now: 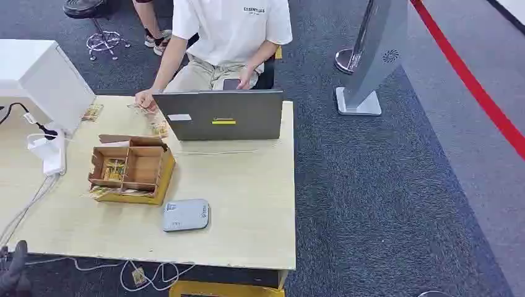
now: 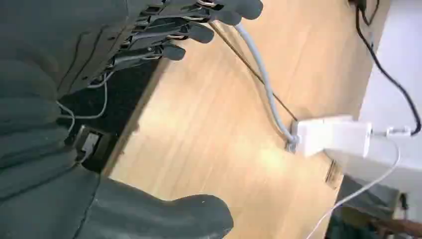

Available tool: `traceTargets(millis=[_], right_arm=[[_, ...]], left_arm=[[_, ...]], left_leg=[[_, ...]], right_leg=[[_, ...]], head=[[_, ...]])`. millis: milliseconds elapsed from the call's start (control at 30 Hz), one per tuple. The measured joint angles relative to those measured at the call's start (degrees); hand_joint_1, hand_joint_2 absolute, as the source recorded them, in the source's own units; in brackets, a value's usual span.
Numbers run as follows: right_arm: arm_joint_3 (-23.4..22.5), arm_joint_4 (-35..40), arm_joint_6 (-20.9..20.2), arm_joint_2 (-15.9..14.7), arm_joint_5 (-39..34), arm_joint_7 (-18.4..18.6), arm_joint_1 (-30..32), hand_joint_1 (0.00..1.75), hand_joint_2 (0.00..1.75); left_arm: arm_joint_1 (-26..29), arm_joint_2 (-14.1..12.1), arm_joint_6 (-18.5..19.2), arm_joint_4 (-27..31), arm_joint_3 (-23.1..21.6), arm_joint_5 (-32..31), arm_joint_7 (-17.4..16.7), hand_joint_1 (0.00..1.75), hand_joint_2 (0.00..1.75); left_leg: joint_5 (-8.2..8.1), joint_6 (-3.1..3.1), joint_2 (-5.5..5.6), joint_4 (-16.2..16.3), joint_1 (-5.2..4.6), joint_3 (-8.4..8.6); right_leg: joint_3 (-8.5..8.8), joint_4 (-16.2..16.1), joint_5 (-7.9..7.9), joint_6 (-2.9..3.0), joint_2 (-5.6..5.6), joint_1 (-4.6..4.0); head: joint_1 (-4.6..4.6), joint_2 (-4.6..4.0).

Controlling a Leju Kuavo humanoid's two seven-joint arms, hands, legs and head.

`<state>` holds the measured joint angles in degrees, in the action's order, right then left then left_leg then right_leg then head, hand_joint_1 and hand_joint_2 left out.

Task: Pass the card to the sensor for recognition and then transmit it.

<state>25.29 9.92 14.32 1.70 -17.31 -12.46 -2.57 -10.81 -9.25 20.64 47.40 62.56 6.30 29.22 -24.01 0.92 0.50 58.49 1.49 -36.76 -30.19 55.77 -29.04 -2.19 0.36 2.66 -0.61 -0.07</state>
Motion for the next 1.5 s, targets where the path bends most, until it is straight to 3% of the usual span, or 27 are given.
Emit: traceTargets(millis=[667, 767, 1267, 1400, 1433, 1467, 1500], right_arm=[[3.1, 0.02, 0.2, 0.07, 2.16, 3.45, -0.94, 0.0, 0.0], [3.28, 0.02, 0.2, 0.09, 2.32, 3.63, -1.02, 0.0, 0.0], [5.4, 0.04, 1.09, 1.01, 4.17, 6.25, -1.7, 0.0, 0.0], [5.81, 0.04, 1.09, 1.18, 4.55, 6.84, -1.88, 0.0, 0.0], [5.83, 0.04, 1.11, 1.18, 4.57, 6.84, -1.87, 0.0, 0.0], [5.92, 0.04, 1.11, 1.18, 4.7, 6.91, -1.85, 0.0, 0.0], [6.12, 0.04, 1.16, 1.18, 4.74, 6.99, -1.87, 0.0, 0.0]], left_arm=[[-6.85, -2.64, -18.77, 12.7, -23.56, -29.42, -10.23, 0.0, 1.75], [-7.2, -3.04, -20.11, 13.62, -24.74, -31.37, -10.97, 0.0, 1.75], [-14.68, -5.79, -32.66, 19.91, -40.59, -52.48, -18.66, 0.0, 1.75], [-15.7, -6.32, -34.98, 20.72, -42.82, -56.08, -20.02, 0.0, 1.75], [-15.74, -6.36, -35.24, 20.85, -42.87, -56.61, -20.35, 0.24, 1.75], [-15.86, -6.4, -35.5, 21.05, -43.32, -57.22, -20.48, 1.75, 1.75], [-16.16, -6.58, -35.93, 21.38, -44.28, -58.16, -20.74, 1.75, 1.75]], left_leg=[[0.02, -0.01, -0.01, 0.01, 0.0, -0.05], [0.02, 0.0, -0.21, 0.03, 0.0, 0.09], [0.04, 0.01, -0.27, 0.04, 0.05, 0.07], [0.03, 0.01, -0.38, 0.04, 0.04, 0.1], [0.04, 0.01, -0.4, 0.06, 0.04, 0.1], [0.04, 0.01, -0.42, 0.06, 0.05, 0.09], [0.04, 0.01, -0.4, 0.07, 0.07, 0.07]], right_leg=[[0.1, 0.07, 0.04, -0.02, 0.02, -0.03], [-0.05, 0.06, 0.05, 0.0, 0.25, -0.01], [-0.05, 0.06, 0.14, 0.1, 0.29, -0.05], [-0.04, 0.08, 0.18, 0.08, 0.44, -0.05], [-0.09, 0.08, 0.18, 0.08, 0.45, -0.04], [-0.1, 0.08, 0.18, 0.08, 0.44, -0.05], [-0.1, 0.08, 0.18, 0.08, 0.41, -0.06]], head=[[0.07, 0.0], [-0.02, 0.02], [-0.04, 0.0], [0.04, 0.02], [-0.02, 0.0], [-0.04, 0.0], [-0.02, 0.0]])
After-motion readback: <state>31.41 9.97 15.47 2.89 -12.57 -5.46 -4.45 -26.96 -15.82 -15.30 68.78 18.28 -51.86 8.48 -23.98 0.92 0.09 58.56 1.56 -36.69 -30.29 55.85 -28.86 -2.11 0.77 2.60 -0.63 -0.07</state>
